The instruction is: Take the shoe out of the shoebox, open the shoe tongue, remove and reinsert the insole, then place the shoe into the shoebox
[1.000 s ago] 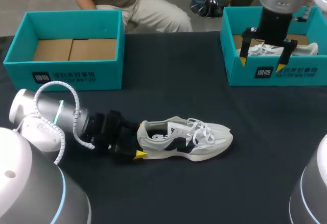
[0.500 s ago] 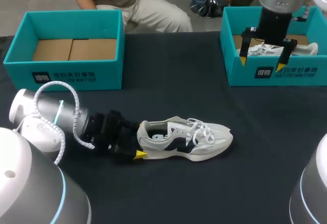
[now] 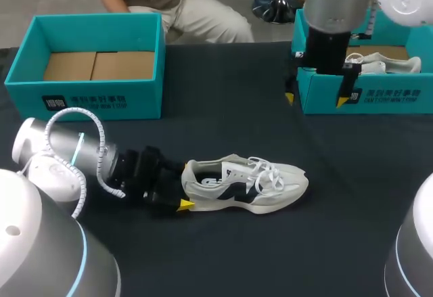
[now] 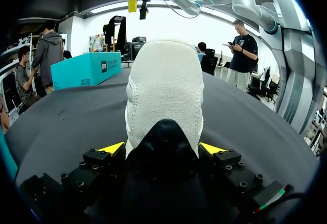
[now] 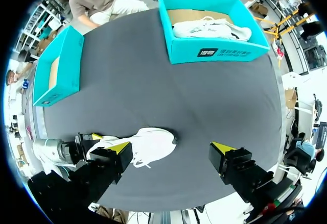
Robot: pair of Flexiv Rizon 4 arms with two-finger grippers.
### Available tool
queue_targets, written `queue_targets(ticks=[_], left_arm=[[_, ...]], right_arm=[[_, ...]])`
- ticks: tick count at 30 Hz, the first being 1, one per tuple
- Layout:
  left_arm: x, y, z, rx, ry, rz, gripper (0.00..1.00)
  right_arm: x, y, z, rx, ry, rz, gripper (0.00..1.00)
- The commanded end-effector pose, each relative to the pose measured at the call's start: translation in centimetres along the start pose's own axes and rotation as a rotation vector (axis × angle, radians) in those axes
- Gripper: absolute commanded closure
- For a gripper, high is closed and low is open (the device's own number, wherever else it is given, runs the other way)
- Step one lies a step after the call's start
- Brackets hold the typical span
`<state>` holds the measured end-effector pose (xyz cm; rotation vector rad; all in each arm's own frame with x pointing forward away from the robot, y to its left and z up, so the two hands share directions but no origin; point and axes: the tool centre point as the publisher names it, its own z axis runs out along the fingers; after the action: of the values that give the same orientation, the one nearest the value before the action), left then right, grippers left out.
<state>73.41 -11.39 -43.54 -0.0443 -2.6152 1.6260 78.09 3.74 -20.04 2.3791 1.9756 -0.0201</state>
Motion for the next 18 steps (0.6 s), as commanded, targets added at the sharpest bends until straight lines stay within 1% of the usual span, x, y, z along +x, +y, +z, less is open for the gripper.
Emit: queue_targets(ticks=[1, 2, 3, 6, 8, 10, 13, 14, 15, 18], left_arm=[[0.1, 0.4, 0.4, -0.003, 0.001, -0.001, 1.00], [0.1, 0.4, 0.4, -0.003, 0.001, -0.001, 1.00], [0.1, 0.4, 0.4, -0.003, 0.001, -0.001, 1.00], [0.1, 0.4, 0.4, -0.003, 0.001, -0.001, 1.00], [0.1, 0.4, 0.4, -0.003, 0.001, -0.001, 1.00], [0.1, 0.4, 0.4, -0.003, 0.001, -0.001, 1.00], [0.1, 0.4, 0.4, -0.003, 0.001, -0.001, 1.00], [0.1, 0.4, 0.4, -0.003, 0.001, -0.001, 1.00], [0.1, 0.4, 0.4, -0.003, 0.001, -0.001, 1.00], [0.1, 0.4, 0.4, -0.003, 0.001, -0.001, 1.00]], right_arm=[[2.8, -2.3, -0.1, -0.026, -0.033, -0.013, 0.00], [3.8, -3.0, -0.1, -0.025, -0.047, -0.030, 0.00], [4.3, -3.4, 0.0, -0.023, -0.053, -0.031, 0.00], [6.8, -4.8, 1.0, -0.005, -0.082, -0.060, 0.00], [8.5, -5.6, 2.0, 0.014, -0.083, -0.091, 0.00], [10.1, -6.2, 3.0, 0.027, -0.106, -0.119, 0.00], [12.5, -7.1, 4.4, 0.043, -0.096, -0.149, 0.00], [13.0, -7.3, 4.7, 0.048, -0.089, -0.149, 0.00], [13.3, -7.4, 4.7, 0.051, -0.060, -0.139, 0.00], [13.4, -7.4, 4.7, 0.050, -0.054, -0.137, 0.00]])
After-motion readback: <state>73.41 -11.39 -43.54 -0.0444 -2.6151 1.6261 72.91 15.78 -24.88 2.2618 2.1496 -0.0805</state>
